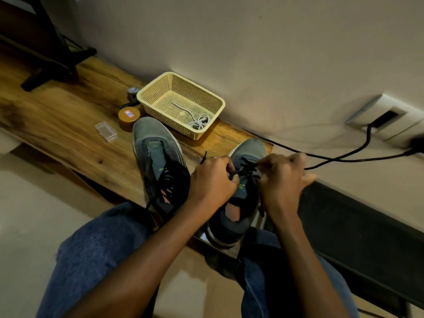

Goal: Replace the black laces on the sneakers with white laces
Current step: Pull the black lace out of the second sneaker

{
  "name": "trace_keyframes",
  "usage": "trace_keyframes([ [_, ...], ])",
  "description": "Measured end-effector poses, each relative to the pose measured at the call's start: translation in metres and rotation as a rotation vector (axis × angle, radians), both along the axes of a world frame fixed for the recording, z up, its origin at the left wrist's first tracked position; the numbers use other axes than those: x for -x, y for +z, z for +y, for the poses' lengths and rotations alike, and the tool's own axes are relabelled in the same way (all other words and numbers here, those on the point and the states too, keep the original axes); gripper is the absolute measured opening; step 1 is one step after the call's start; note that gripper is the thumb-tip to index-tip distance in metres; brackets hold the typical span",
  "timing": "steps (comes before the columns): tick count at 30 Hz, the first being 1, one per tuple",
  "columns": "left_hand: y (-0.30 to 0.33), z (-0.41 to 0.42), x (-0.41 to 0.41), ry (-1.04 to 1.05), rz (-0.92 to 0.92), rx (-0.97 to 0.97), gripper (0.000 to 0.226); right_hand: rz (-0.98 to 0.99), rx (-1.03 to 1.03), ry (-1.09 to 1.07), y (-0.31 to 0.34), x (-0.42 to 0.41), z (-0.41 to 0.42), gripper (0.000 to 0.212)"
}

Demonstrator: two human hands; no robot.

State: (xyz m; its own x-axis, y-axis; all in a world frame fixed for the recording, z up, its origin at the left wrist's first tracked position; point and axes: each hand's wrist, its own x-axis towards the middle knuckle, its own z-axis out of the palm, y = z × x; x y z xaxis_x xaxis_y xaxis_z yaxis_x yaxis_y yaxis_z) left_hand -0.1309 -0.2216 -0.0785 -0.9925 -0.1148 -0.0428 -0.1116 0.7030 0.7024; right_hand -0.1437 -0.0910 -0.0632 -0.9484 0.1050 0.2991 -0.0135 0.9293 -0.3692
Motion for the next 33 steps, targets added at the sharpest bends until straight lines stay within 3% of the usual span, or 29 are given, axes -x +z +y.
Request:
trace_keyframes([
  [2,0.0,-0.002,0.0,0.011,-0.004,-0.017,0.007,-0.017,0.082,-0.058,0.007,0.003,0.01,0.014],
  [6,0.0,0.0,-0.002,-0.002,-0.005,-0.006,0.008,-0.22,0.098,0.04,0.003,0.004,0.01,0.006],
  [11,-0.001,0.004,-0.003,-0.034,0.028,0.016,0.015,-0.063,0.344,0.037,0.0,0.007,0.012,0.009],
  [19,-0.012,0.019,0.002,-0.217,0.103,0.212,0.038,-0.097,0.553,-0.062,-0.001,0.008,0.027,0.023],
  [27,-0.014,0.028,0.009,-0.221,0.136,0.41,0.041,-0.181,0.574,-0.026,-0.002,0.009,0.027,0.031],
  [33,-0.016,0.031,0.011,-0.183,0.161,0.474,0.028,-0.39,0.513,0.029,-0.009,0.005,0.023,0.008],
])
